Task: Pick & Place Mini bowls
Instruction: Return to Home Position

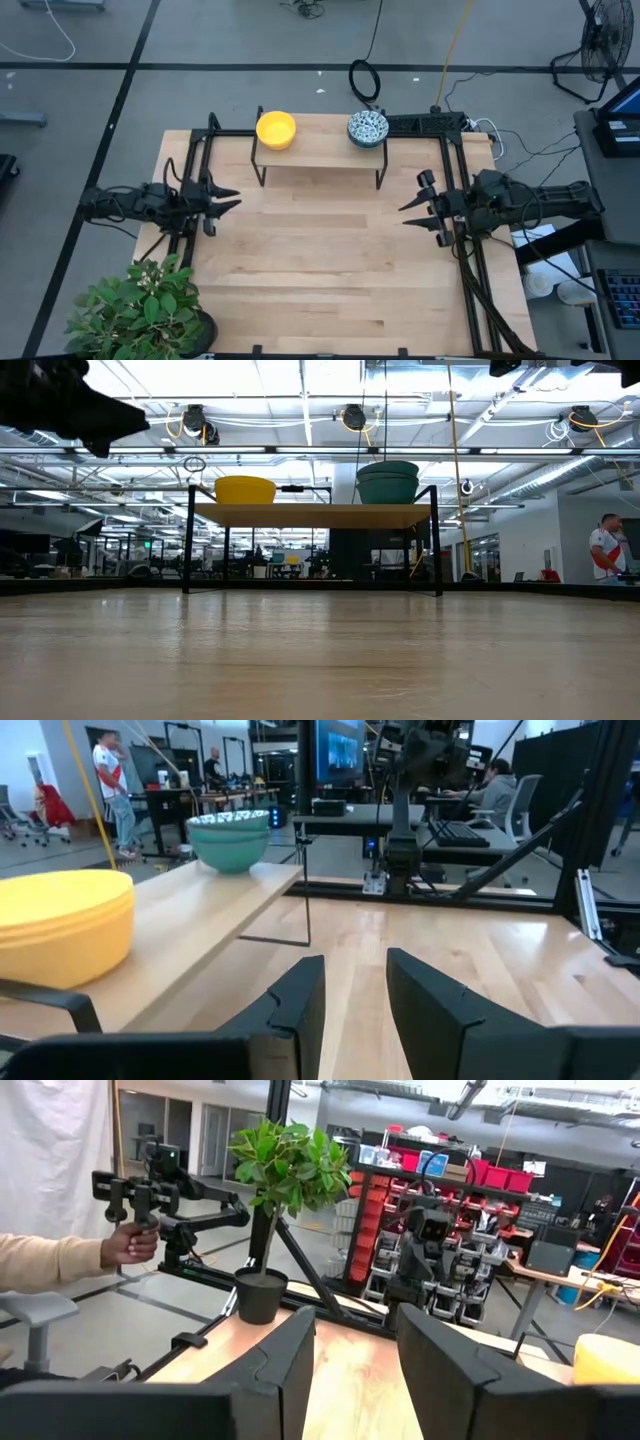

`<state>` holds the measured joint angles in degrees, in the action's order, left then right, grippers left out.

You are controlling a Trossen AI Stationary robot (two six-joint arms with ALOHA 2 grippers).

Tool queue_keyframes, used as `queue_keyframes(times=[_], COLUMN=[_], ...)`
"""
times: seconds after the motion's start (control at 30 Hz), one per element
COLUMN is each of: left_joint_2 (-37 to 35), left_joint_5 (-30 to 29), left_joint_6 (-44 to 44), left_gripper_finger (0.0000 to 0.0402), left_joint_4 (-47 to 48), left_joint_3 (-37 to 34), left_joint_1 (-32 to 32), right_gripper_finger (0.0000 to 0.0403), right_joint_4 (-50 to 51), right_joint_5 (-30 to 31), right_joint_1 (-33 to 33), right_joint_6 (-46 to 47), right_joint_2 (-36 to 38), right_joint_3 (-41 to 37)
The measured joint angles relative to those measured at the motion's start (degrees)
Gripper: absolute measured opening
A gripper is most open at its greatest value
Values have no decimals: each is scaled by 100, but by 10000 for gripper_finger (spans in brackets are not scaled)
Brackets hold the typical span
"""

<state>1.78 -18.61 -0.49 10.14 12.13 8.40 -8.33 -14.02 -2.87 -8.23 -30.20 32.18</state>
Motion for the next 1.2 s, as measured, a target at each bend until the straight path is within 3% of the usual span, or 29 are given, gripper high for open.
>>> queue_keyframes(times=[0.57,0.97,1.2], left_joint_2=[-48,-46,-46], left_joint_5=[-387,199,418], left_joint_6=[0,-58,-124], left_gripper_finger=[113,113,113], left_joint_4=[-1203,-1152,-1111], left_joint_3=[-1046,-1059,-1059], left_joint_1=[-2,-38,-669], right_gripper_finger=[130,130,130], right_joint_4=[140,268,268], right_joint_5=[-1,0,-2], right_joint_1=[0,-2,-2], right_joint_6=[2,0,-9], right_joint_2=[69,68,66], right_joint_3=[0,0,0])
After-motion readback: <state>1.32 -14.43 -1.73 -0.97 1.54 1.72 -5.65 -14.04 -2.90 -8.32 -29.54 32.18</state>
